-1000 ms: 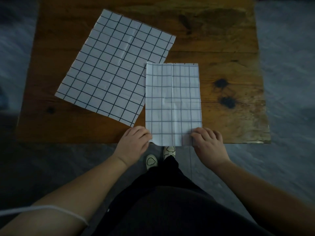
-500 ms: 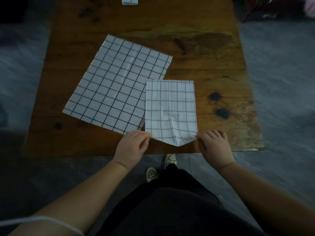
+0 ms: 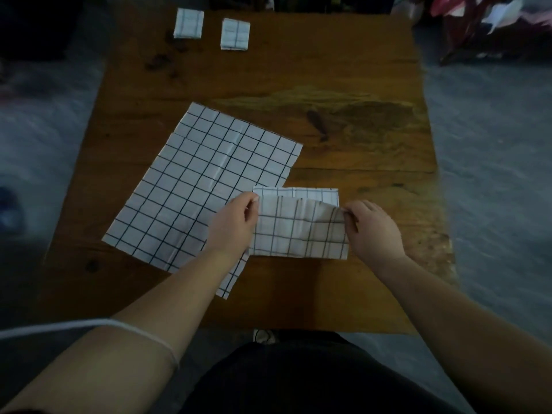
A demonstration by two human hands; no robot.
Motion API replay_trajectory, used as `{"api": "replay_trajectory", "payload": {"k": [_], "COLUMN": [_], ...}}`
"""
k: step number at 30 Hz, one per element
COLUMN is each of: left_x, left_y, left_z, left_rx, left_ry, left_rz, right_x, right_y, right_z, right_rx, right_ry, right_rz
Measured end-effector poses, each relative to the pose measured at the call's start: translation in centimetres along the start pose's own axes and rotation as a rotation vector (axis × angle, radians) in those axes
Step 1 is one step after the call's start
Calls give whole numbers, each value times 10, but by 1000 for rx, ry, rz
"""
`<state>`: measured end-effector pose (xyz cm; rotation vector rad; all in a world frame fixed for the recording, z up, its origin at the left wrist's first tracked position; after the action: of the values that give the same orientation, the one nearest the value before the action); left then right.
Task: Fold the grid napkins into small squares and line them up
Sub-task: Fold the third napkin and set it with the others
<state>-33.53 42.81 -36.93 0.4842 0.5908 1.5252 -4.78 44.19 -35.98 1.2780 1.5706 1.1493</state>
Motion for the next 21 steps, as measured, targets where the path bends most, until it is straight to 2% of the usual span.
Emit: {"api": "replay_trajectory", "payload": {"k": [5,7,10,14,17,21], "left_x": [30,24,-1,-55,-81,-92], "left_y": [-21,-27,-36,-56,-67,-76], "left_z": [-11,-18,-20,-21,-22,-33], "left_rx": [76,132,242,376,421,528], "left_ry": [163,183,122,-60,-163,-146], "left_rz": [-46,-26,-51,-343,-478,-523], "right_x": [43,46,26,-31,-72,-93], "right_y": [-31,-40,-44,-49,-61,-80], "right_z": [10,12,9,-4,-13,-17], "right_rx": [-27,-19,-35,16,-3,-100], "right_ry": [-40,-64,21,226,362,307], "right_rz": [-198,-225,-214,-211,-228,-287]}}
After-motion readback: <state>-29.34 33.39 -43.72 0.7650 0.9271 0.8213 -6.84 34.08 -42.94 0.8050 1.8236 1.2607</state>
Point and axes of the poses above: each hand's wrist, its own x-axis towards the middle knuckle, its own y-axis out of the back of the hand, z = x × y, the point moved 2 cm from there along x, towards the middle knuckle, and after that the axes turned 9 degrees about -x, right-handed, at the moved point
